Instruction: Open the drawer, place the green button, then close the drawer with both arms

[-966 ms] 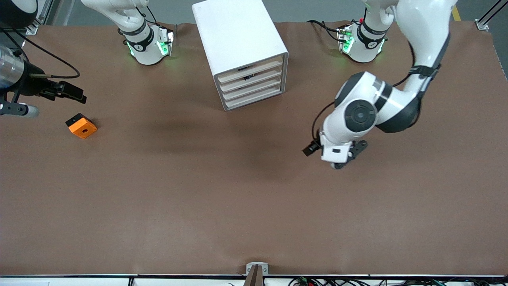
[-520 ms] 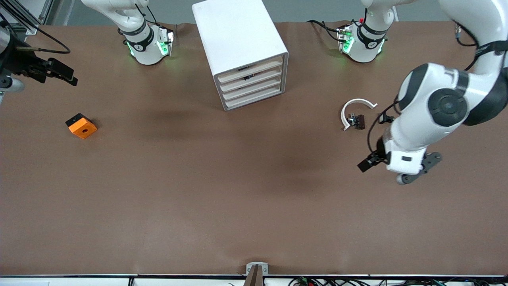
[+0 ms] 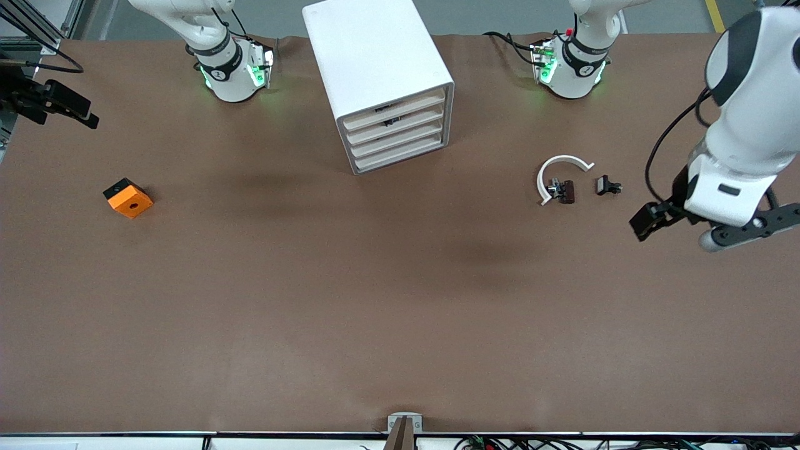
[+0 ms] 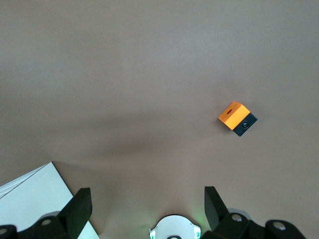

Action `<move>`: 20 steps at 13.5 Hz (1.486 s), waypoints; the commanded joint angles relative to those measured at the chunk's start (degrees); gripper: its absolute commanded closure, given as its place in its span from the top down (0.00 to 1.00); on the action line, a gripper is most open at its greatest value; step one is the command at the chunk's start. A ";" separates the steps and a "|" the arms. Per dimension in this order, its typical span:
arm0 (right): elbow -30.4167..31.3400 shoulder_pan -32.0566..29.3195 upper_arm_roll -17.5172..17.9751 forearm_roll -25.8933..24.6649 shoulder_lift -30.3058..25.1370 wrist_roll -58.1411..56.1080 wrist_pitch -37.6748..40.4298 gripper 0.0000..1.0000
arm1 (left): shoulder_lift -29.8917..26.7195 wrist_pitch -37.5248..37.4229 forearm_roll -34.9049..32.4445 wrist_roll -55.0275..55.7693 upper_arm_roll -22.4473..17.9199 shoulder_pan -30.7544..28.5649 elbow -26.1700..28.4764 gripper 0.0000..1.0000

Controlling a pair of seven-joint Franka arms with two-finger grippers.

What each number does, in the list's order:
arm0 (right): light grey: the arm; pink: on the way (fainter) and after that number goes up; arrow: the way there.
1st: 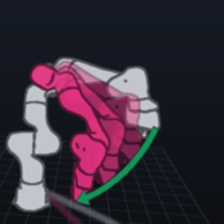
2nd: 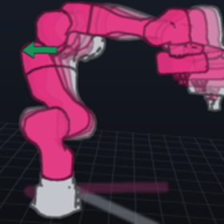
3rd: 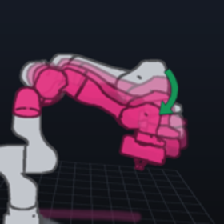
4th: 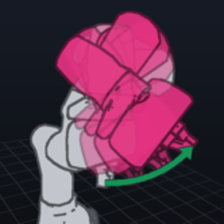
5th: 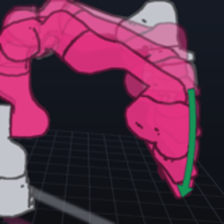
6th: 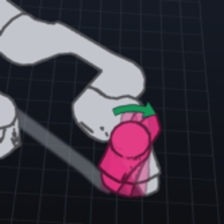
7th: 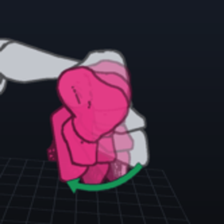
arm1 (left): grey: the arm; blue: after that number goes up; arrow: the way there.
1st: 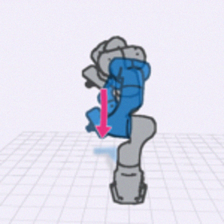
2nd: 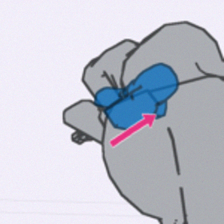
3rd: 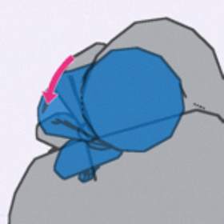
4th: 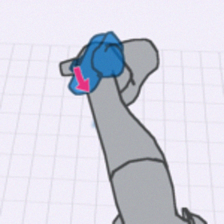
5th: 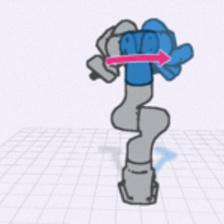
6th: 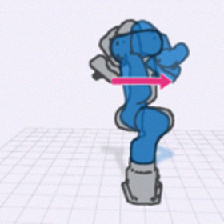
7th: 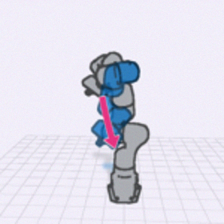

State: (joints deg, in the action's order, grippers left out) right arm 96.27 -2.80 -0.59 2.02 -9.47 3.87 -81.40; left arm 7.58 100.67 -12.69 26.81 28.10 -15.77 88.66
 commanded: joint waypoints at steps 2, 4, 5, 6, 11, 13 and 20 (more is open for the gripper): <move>-1.70 -0.45 0.77 -1.85 0.94 -0.71 1.16 1.00 | -8.45 -7.48 8.00 -14.46 -14.97 8.10 1.51 1.00; -1.70 -0.45 0.77 -1.85 0.94 -0.71 1.16 1.00 | -11.44 -11.61 10.66 -21.42 -19.56 10.04 1.60 1.00; -1.70 -0.45 0.77 -1.85 0.94 -0.80 1.07 1.00 | -12.93 -13.90 10.84 -22.49 -21.14 11.53 2.12 1.00; -1.70 -0.45 0.77 -1.85 0.94 -0.80 1.16 1.00 | -15.03 -14.53 11.80 -22.59 -22.64 13.29 3.96 1.00; -1.79 -0.62 0.77 -1.85 0.94 -0.80 1.16 1.00 | -21.03 -14.27 13.39 -22.76 -22.92 15.06 10.30 1.00; -2.14 -0.62 0.77 -1.85 1.03 -0.80 1.16 1.00 | -21.03 -14.27 13.39 -22.76 -22.83 14.80 10.57 1.00; -2.40 -0.71 0.68 -1.85 1.03 -0.80 1.07 1.00 | -20.25 -14.36 12.51 -21.80 -23.18 14.01 9.52 1.00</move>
State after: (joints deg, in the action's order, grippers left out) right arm 95.49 -2.80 -0.36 0.99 -9.13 3.82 -81.29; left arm -12.29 86.15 -0.19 4.82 5.24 -1.49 98.64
